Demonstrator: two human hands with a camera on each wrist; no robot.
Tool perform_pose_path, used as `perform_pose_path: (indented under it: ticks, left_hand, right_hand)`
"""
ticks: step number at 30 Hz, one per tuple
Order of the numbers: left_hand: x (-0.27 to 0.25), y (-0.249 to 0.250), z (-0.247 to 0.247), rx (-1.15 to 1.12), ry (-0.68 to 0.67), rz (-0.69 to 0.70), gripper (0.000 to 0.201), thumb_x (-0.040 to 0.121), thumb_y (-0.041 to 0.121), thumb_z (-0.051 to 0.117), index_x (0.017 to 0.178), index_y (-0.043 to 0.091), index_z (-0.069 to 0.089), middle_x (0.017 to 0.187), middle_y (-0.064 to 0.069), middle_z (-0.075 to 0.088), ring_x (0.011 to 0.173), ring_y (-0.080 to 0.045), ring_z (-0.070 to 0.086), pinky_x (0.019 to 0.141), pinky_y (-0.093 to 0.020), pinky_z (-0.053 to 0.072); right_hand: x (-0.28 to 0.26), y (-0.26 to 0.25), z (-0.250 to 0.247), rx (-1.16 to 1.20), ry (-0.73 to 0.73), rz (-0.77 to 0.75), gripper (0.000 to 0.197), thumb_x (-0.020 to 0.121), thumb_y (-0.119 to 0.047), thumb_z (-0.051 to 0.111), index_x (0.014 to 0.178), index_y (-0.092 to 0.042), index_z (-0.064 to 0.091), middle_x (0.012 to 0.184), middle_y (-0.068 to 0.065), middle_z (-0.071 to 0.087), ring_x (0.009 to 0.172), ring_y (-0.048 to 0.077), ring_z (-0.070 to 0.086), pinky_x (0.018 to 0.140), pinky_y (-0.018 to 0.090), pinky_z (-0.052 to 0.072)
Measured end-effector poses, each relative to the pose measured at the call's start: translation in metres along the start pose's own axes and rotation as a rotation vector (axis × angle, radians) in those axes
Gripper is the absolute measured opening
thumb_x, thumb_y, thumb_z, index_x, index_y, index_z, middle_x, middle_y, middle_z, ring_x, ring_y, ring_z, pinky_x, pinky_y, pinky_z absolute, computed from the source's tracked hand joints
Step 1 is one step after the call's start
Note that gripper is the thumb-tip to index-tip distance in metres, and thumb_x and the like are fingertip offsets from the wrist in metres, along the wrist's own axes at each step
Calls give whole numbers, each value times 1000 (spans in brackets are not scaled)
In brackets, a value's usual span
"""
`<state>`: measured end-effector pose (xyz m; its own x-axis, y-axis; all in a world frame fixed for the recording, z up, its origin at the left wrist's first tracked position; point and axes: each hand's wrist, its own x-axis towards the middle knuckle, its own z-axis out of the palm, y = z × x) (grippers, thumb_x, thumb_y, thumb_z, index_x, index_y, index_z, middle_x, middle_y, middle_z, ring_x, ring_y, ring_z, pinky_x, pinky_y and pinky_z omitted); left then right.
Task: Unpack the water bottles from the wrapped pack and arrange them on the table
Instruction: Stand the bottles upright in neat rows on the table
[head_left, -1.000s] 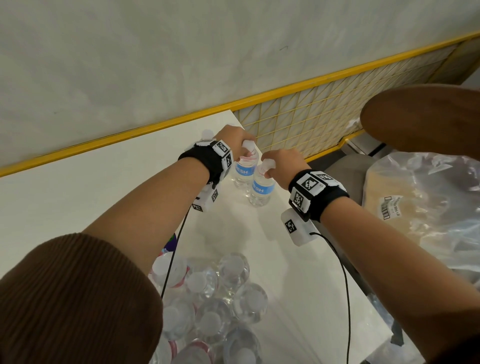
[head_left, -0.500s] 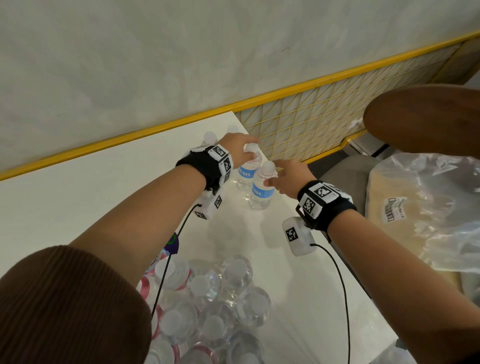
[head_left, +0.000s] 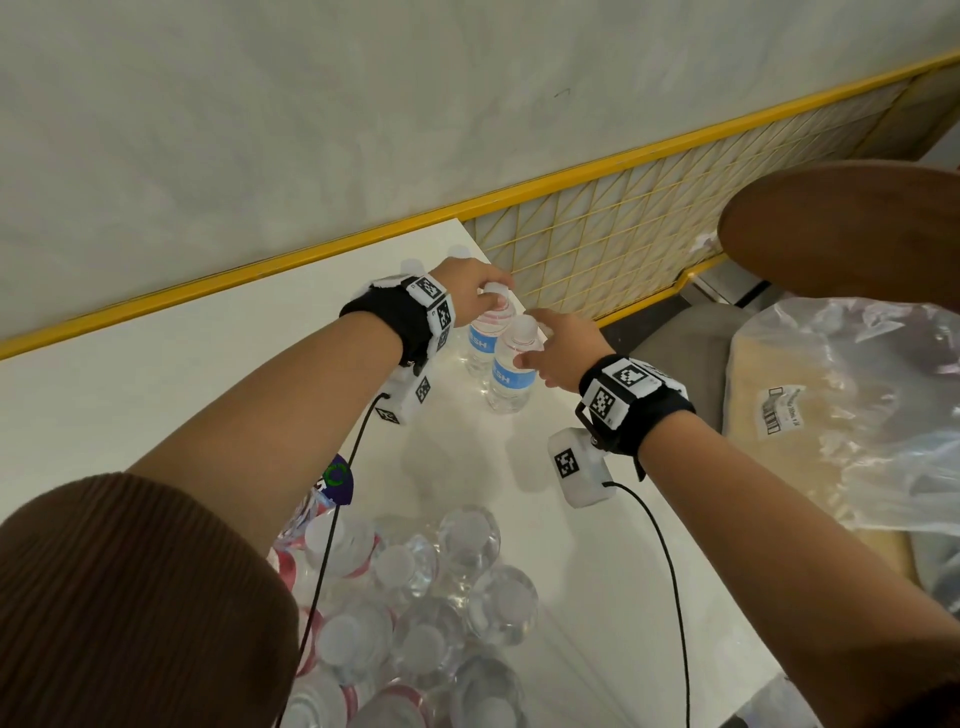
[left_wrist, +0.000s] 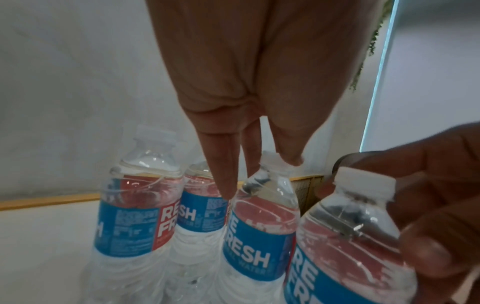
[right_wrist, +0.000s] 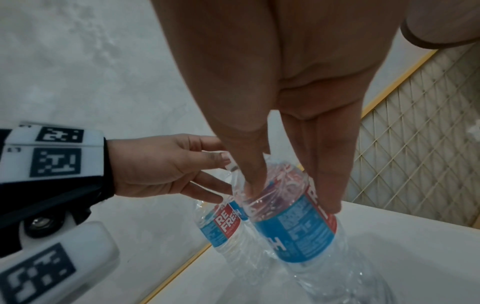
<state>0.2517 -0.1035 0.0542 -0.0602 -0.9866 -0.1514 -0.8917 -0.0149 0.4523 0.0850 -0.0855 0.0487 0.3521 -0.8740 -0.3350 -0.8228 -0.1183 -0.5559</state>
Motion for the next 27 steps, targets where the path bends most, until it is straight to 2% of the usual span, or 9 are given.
perform_pose_path:
  ticks: [4,11,17,19,21,23,25,27]
  left_hand:
    - [0,1,-4,14,13,-9,34,97,25,50,130,24,58,133,-11,56,121,-27,52,100,-29,38]
    - [0,-1,-10,26,13,-15,32,96,23,53,126,23,61,135,-8,55,121,-24,53,98,-28,38]
    - [1,1,-8,51,12,-27,34,96,23,52,129,24,59,136,-9,54,124,-26,51,102,-30,37]
    - [-2,3,-9,65,0,-40,37,96,24,52,132,24,56,138,-9,52,125,-27,49,102,-31,37]
    - [-7,6,-11,96,-5,-42,44,95,27,53,138,24,48,140,-12,48,127,-29,47,103,-33,37]
    - [-19,10,-14,99,31,-10,50,91,28,57,139,21,44,137,-13,45,124,-30,48,101,-36,39]
    - [-39,17,-17,85,61,52,44,90,25,59,132,18,50,131,-11,47,116,-28,53,97,-36,43]
    - [-66,26,-16,66,-10,107,35,90,21,58,125,15,57,124,-7,55,107,-23,57,89,-26,42]
  right_hand:
    - [0,-2,1,45,16,-1,46,85,-14,66,128,-11,53,111,15,64,103,34,62,92,46,51]
    - [1,-8,4,-1,38,-18,41,87,-15,64,126,-8,54,111,17,64,102,34,62,92,45,50]
    - [5,-6,5,28,31,-12,44,86,-16,65,128,-10,52,113,16,64,103,33,62,92,45,51]
    - [5,-4,6,50,23,-8,48,85,-17,66,130,-12,50,113,15,64,104,33,62,91,45,52]
    - [3,0,5,52,13,7,61,83,-21,69,137,-14,42,120,14,61,111,32,60,92,45,51]
    - [-7,6,2,2,-2,31,75,81,-25,73,144,-15,33,130,13,55,118,29,55,95,39,50]
    - [-27,10,-1,-118,-48,13,63,81,-26,73,136,-14,43,125,11,57,111,26,57,91,35,51]
    - [-54,11,-1,-158,-181,-26,40,82,-26,71,117,-13,58,111,10,65,94,25,63,83,36,56]
